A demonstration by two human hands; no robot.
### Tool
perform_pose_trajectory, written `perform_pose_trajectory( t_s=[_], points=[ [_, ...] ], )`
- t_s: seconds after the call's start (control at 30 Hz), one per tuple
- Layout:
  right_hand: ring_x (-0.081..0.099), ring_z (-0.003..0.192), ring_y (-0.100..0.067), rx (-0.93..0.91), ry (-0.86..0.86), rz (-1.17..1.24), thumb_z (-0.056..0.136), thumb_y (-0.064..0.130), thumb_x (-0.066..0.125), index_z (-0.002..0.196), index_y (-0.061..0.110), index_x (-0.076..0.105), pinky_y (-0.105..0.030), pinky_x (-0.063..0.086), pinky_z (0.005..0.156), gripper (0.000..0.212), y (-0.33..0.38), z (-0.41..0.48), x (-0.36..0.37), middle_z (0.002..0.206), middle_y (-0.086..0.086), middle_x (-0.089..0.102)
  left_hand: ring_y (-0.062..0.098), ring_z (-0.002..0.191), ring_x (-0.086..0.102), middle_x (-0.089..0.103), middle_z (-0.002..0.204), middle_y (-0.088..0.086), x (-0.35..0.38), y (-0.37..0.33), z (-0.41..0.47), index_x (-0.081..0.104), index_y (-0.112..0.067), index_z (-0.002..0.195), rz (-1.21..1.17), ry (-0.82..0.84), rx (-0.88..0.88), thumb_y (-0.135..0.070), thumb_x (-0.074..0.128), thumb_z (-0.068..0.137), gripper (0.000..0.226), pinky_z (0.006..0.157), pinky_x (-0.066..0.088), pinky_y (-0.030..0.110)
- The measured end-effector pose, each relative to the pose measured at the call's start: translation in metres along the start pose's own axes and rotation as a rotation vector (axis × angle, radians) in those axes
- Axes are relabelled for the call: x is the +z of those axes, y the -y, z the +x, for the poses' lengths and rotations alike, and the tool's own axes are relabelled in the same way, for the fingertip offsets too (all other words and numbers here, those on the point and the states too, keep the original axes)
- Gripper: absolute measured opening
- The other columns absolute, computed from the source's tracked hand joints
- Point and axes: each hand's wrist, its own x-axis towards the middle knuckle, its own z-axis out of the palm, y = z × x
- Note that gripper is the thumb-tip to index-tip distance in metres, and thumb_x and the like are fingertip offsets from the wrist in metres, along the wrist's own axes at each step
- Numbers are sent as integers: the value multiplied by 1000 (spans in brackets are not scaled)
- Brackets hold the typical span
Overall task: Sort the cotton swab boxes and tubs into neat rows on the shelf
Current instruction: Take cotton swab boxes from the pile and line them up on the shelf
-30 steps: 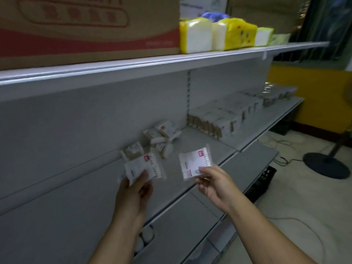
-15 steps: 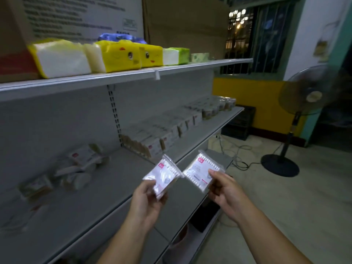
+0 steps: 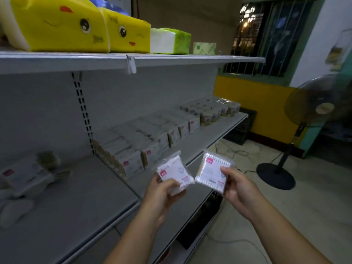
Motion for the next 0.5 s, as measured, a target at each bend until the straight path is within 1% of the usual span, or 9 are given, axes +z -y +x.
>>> perform_pose_trajectory(
  t_s=[0.03, 0.07, 0.13, 0.17, 0.27, 0.33, 0.4, 0.43, 0.5],
  points=[
    [69, 89, -27, 5, 18, -25, 89, 9, 52, 105, 6, 63, -42, 55, 80, 20, 6, 13, -1, 98, -15, 72, 19, 70, 69, 73, 82, 6, 5, 0, 11, 62, -11, 100, 36, 3, -2, 13, 49, 78, 35, 62, 58, 33],
    [70, 87, -25, 8, 37, -57, 89, 10, 51, 105, 6, 63, -39, 56, 75, 20, 11, 24, -1, 97, -14, 72, 18, 68, 68, 73, 79, 6, 10, -1, 21, 64, -10, 96, 78, -5, 3, 11, 51, 78, 31, 61, 56, 30],
    [71, 75, -19, 17, 54, -109, 90, 12, 49, 101, 9, 63, -32, 55, 64, 18, 20, 47, -4, 89, -9, 74, 16, 66, 68, 73, 77, 5, 18, -5, 40, 68, -8, 86, 203, -1, 45, 8, 56, 77, 22, 55, 52, 23],
    [71, 71, -17, 21, 50, -112, 90, 13, 49, 100, 10, 62, -30, 53, 61, 17, 24, 59, -5, 86, -7, 74, 15, 67, 69, 73, 78, 5, 21, -8, 49, 70, -9, 83, 267, 15, 78, 8, 60, 77, 20, 54, 51, 21],
    [71, 70, -17, 39, 51, -88, 91, 13, 48, 100, 12, 62, -27, 55, 57, 16, 35, 99, -9, 85, -6, 74, 8, 71, 69, 73, 85, 0, 25, -23, 74, 65, -20, 87, 451, 29, 176, 6, 69, 73, 30, 57, 53, 20],
    [71, 75, -19, 31, 68, -106, 91, 11, 50, 100, 11, 63, -30, 58, 61, 16, 38, 126, -9, 89, -8, 74, 0, 68, 64, 66, 89, -10, 25, -37, 89, 55, -32, 90, 673, -22, 258, -1, 73, 70, 41, 56, 50, 16],
    [70, 80, -21, -6, 87, -168, 90, 8, 53, 100, 11, 64, -35, 58, 71, 15, 38, 155, -6, 92, -9, 73, 7, 71, 63, 65, 88, -9, 25, -52, 103, 53, -36, 82, 947, -138, 368, -12, 77, 68, 36, 61, 50, 20],
    [69, 79, -19, -32, 102, -221, 90, 8, 55, 99, 11, 65, -34, 57, 71, 14, 37, 170, -2, 91, -7, 73, 12, 74, 63, 66, 86, -8, 26, -57, 110, 52, -36, 77, 1060, -191, 414, -18, 78, 67, 32, 64, 50, 24],
    [70, 74, -16, -95, 154, -373, 88, 8, 61, 101, 11, 65, -28, 56, 65, 14, 37, 198, 5, 88, -4, 73, 13, 75, 61, 65, 84, -9, 29, -60, 122, 52, -36, 75, 1204, -245, 476, -31, 78, 67, 28, 64, 49, 23]
  ],
)
